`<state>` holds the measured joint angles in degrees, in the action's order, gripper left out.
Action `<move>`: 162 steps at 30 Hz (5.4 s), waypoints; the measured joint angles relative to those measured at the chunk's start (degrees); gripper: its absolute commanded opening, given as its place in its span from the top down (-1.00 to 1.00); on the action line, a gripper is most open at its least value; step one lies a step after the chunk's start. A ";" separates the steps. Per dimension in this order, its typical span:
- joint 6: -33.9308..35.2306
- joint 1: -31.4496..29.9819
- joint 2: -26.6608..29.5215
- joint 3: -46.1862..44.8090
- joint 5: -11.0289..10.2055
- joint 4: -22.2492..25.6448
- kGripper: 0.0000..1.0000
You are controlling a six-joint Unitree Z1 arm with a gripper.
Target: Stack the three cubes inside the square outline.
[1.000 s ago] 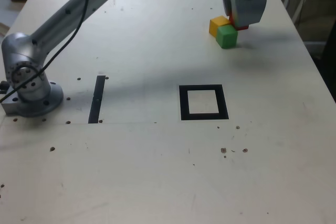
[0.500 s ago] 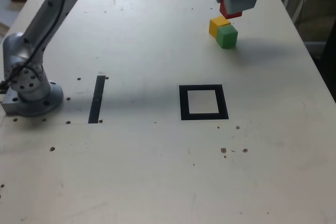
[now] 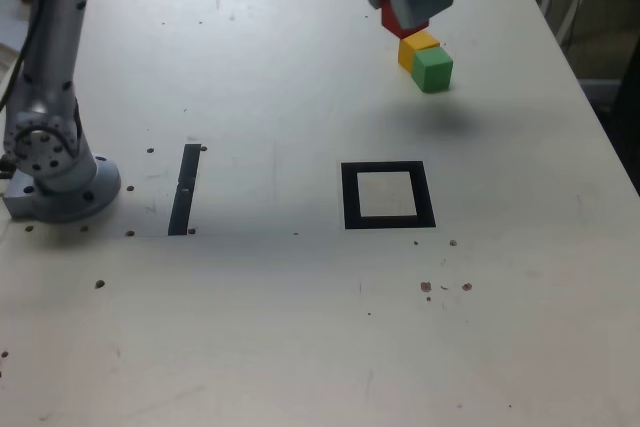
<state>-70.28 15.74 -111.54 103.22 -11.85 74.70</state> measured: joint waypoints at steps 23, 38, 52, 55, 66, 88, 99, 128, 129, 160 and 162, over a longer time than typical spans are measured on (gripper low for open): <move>44.77 -10.27 8.84 -20.18 9.40 4.33 0.23; 73.23 -14.05 2.33 -18.31 13.64 -1.26 0.23; 79.25 -16.32 -2.33 -16.80 12.93 -4.09 0.22; 80.79 -17.67 -2.41 -17.16 12.03 -4.60 0.22; 81.05 -18.57 -3.16 -18.24 9.60 -8.75 0.22; 78.08 -18.61 -6.09 -18.32 8.35 -10.67 0.06; 77.39 -18.62 -6.34 -18.31 8.37 -10.63 -0.91; 68.85 -8.98 -6.21 -5.91 8.67 2.36 -0.99; 68.51 -8.23 -6.21 -5.66 8.66 2.36 -0.99; 61.25 10.47 -15.69 14.30 4.10 8.14 -0.99; 60.51 11.58 -17.21 16.88 4.35 9.02 -0.99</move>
<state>-9.77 27.33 -128.76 120.10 -7.51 83.72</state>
